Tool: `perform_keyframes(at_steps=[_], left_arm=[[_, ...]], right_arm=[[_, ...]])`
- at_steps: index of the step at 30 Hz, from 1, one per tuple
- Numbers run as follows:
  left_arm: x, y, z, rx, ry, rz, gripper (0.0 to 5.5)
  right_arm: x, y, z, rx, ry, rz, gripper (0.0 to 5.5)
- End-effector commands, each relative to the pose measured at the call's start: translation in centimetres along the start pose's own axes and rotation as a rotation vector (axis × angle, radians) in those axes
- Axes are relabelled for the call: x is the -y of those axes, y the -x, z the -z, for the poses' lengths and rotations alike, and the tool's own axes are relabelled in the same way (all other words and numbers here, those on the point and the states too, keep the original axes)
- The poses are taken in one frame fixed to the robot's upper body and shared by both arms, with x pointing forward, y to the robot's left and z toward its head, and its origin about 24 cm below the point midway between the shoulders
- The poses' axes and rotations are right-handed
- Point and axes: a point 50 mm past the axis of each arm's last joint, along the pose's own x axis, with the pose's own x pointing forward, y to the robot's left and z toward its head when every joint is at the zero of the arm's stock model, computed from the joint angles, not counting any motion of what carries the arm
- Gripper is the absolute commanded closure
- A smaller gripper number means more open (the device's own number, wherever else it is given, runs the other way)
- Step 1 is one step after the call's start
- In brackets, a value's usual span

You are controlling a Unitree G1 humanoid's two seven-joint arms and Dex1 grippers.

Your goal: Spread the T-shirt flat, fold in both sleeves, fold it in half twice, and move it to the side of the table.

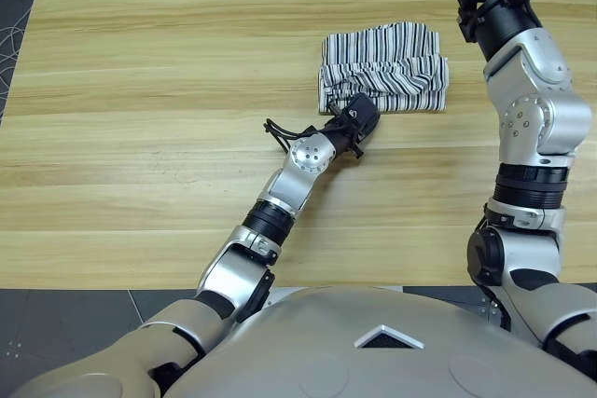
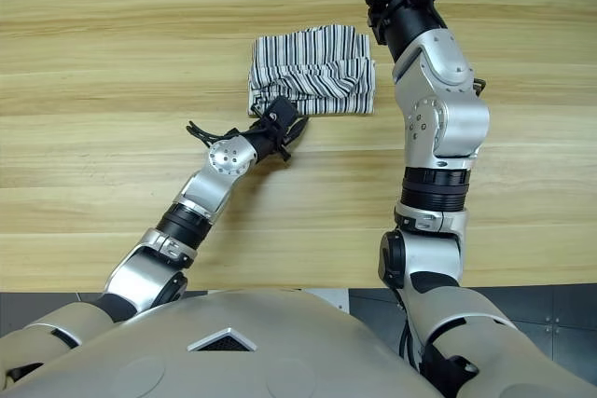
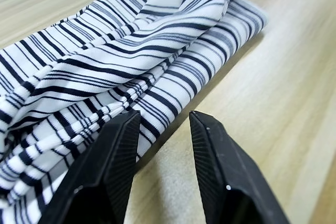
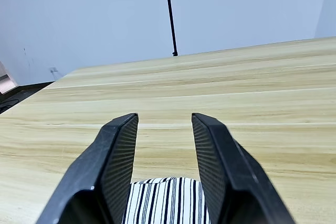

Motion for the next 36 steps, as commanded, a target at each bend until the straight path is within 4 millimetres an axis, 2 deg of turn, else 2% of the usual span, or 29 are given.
perform_keyframes(at_steps=[1, 7, 13, 17, 22, 26, 31, 33, 36], left_arm=[[-0.2, -0.5, 1.2, -0.116, 0.001, -0.028, 3.76], [-0.2, -0.9, 2.4, -0.286, 0.062, -0.046, 3.76], [0.2, 0.1, 4.0, -0.53, 0.233, 0.066, 3.76], [-0.4, 2.2, 5.4, -0.692, 0.177, 0.151, 3.76], [-1.3, 5.6, 7.2, -0.802, 0.113, 0.211, 3.76], [-0.3, 8.8, 8.1, -0.822, 0.135, 0.256, 3.76], [0.9, 11.6, 7.3, -0.758, 0.16, 0.265, 3.76], [1.5, 12.3, 7.1, -0.741, 0.171, 0.267, 3.76], [2.2, 13.1, 7.0, -0.733, 0.183, 0.28, 3.76]], right_arm=[[-0.3, 0.2, -0.2, 0.015, 0.013, -0.008, 3.62], [-0.5, 0.3, -0.4, 0.022, 0.028, -0.016, 3.62], [-0.6, 0.6, -1.2, 0.024, 0.065, -0.039, 3.62], [-0.9, 0.9, -2.2, 0.05, 0.079, -0.052, 3.62], [-1.4, 1.5, -2.3, 0.036, 0.12, -0.095, 3.62], [-2.1, 3.4, 0.4, -0.151, 0.328, -0.353, 3.62], [-3.1, 8.3, 6.1, -0.421, 0.67, -0.79, 3.62], [-4.1, 9.2, 7.7, -0.428, 0.725, -0.88, 3.62], [-5.5, 9.0, 8.6, -0.355, 0.743, -0.918, 3.62]])
